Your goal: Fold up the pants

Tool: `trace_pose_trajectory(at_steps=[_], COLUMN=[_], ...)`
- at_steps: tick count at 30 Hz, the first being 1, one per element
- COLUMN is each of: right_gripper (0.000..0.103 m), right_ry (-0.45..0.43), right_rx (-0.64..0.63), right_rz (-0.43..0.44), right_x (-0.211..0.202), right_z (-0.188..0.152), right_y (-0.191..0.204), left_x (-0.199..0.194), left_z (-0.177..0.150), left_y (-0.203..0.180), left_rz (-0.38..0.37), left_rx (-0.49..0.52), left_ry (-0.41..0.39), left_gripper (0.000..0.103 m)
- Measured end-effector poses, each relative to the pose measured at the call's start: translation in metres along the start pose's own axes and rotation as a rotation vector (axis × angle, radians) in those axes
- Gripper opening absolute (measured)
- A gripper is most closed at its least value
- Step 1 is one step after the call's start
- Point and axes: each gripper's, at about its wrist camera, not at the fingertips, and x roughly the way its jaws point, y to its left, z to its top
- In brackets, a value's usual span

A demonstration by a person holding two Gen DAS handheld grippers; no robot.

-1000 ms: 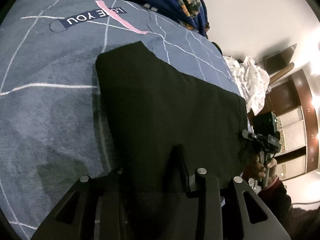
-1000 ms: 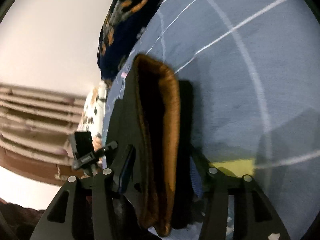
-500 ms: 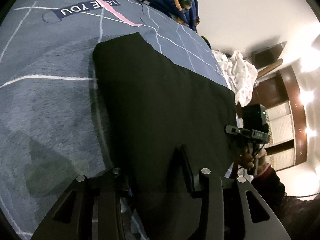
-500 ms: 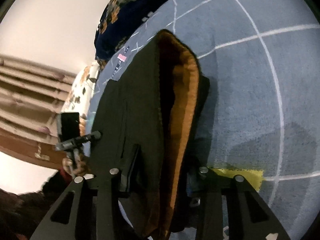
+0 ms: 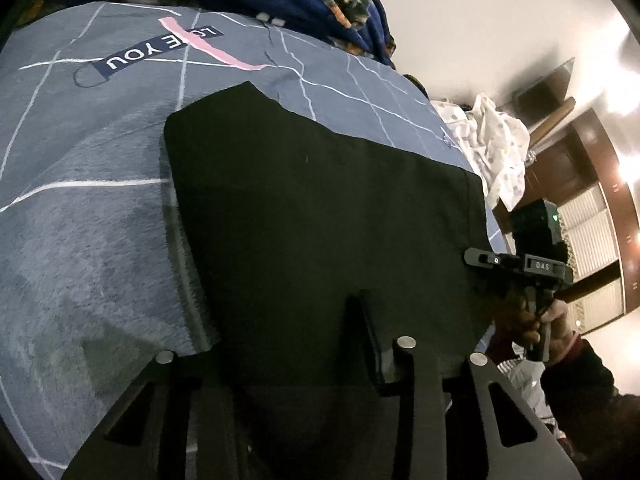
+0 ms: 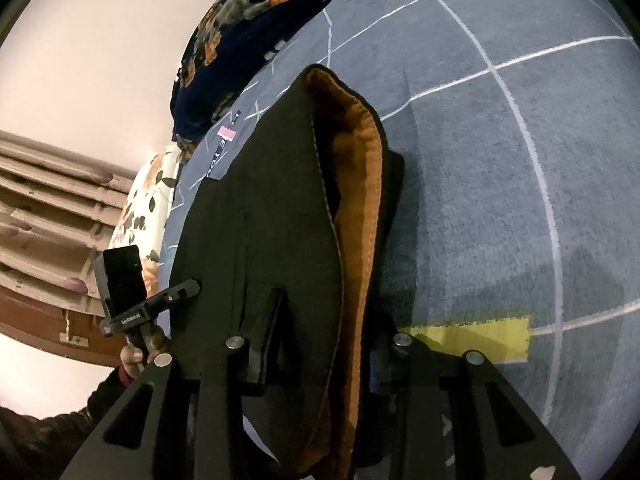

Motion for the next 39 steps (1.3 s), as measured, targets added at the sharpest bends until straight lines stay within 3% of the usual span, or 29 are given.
trace_pose_trajectory(at_steps=[7,39], right_gripper=[0.031,0.031], right_ry=[-0.037,-0.092], right_rx=[0.023,0.064], right_rz=[-0.049,-0.035], right_x=[0.002,0.002], right_z=[-0.002,-0.007], right_y=[0.007,0.002], left_x=[0.003,0.013], left_z=[-0.004,-0.007], left_y=[-0.019,-0.039], left_rz=[0.098,0.27], left_rx=[0.092,0.204], left_ry=[-0.034,-0.044], left_gripper=[0.029,0.031])
